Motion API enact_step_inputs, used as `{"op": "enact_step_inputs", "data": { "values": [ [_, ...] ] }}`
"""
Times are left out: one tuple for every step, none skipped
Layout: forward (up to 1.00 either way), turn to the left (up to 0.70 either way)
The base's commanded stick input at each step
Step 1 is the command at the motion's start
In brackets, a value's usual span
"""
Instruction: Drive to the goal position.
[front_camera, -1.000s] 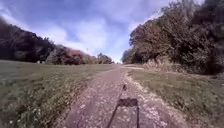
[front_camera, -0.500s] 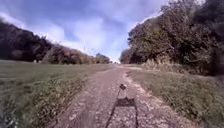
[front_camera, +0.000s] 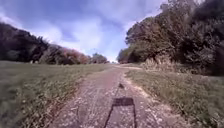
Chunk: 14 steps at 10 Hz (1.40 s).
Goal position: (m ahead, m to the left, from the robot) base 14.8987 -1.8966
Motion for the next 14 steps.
{"op": "enact_step_inputs", "data": {
  "values": [
    [0.7, -0.03],
    [0.7, -0.01],
    [0.7, 0.0],
    [0.7, 0.0],
    [0.7, 0.0],
    [0.7, 0.0],
    [0.7, 0.0],
    [0.7, 0.0],
    [0.7, 0.0],
    [0.7, 0.0],
    [0.7, 0.0],
    [0.7, 0.0],
    [0.7, 0.0],
    [0.7, 0.0]
  ]
}}
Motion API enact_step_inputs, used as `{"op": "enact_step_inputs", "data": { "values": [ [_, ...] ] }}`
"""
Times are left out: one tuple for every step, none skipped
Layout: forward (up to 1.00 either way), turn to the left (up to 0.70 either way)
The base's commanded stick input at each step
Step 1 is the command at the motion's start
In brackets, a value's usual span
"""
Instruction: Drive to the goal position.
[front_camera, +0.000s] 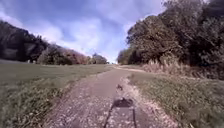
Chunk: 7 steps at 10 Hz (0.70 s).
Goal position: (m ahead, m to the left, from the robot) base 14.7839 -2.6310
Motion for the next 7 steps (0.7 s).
{"op": "enact_step_inputs", "data": {
  "values": [
    [0.7, -0.04],
    [0.7, -0.07],
    [0.7, -0.14],
    [0.7, -0.14],
    [0.7, -0.14],
    [0.7, -0.14],
    [0.7, -0.14]
  ]
}}
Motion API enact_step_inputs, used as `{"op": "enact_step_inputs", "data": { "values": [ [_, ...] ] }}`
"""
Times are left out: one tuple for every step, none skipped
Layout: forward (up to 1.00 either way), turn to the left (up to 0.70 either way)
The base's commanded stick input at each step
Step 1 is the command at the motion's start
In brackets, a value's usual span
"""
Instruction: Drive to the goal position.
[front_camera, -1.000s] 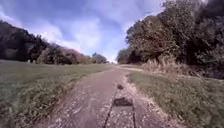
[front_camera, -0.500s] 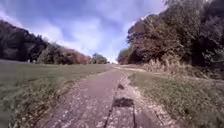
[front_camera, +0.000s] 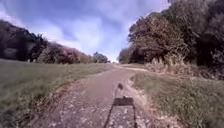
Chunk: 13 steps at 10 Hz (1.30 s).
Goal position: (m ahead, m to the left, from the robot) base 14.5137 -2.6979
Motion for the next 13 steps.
{"op": "enact_step_inputs", "data": {
  "values": [
    [0.7, -0.13],
    [0.7, -0.12],
    [0.7, -0.11],
    [0.7, -0.09],
    [0.7, -0.05],
    [0.7, -0.04],
    [0.7, -0.04],
    [0.7, -0.04],
    [0.7, -0.04],
    [0.7, -0.04],
    [0.7, -0.04],
    [0.7, -0.04],
    [0.7, -0.04]
  ]
}}
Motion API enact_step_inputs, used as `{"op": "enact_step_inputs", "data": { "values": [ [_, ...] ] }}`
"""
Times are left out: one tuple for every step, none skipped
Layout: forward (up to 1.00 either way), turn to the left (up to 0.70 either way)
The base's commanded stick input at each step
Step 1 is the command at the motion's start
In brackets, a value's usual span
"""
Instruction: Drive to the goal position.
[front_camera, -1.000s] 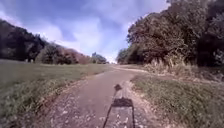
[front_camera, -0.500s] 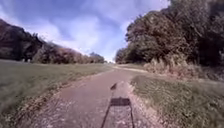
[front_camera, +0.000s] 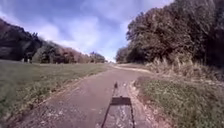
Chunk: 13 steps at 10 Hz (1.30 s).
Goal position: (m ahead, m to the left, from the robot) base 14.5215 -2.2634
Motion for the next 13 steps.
{"op": "enact_step_inputs", "data": {
  "values": [
    [0.7, -0.04],
    [0.7, -0.04],
    [0.7, -0.04],
    [0.7, -0.04],
    [0.7, -0.04],
    [0.7, -0.04],
    [0.7, -0.04],
    [0.7, -0.04],
    [0.7, -0.04],
    [0.7, -0.04],
    [0.7, -0.04],
    [0.7, -0.04],
    [0.7, -0.04]
  ]
}}
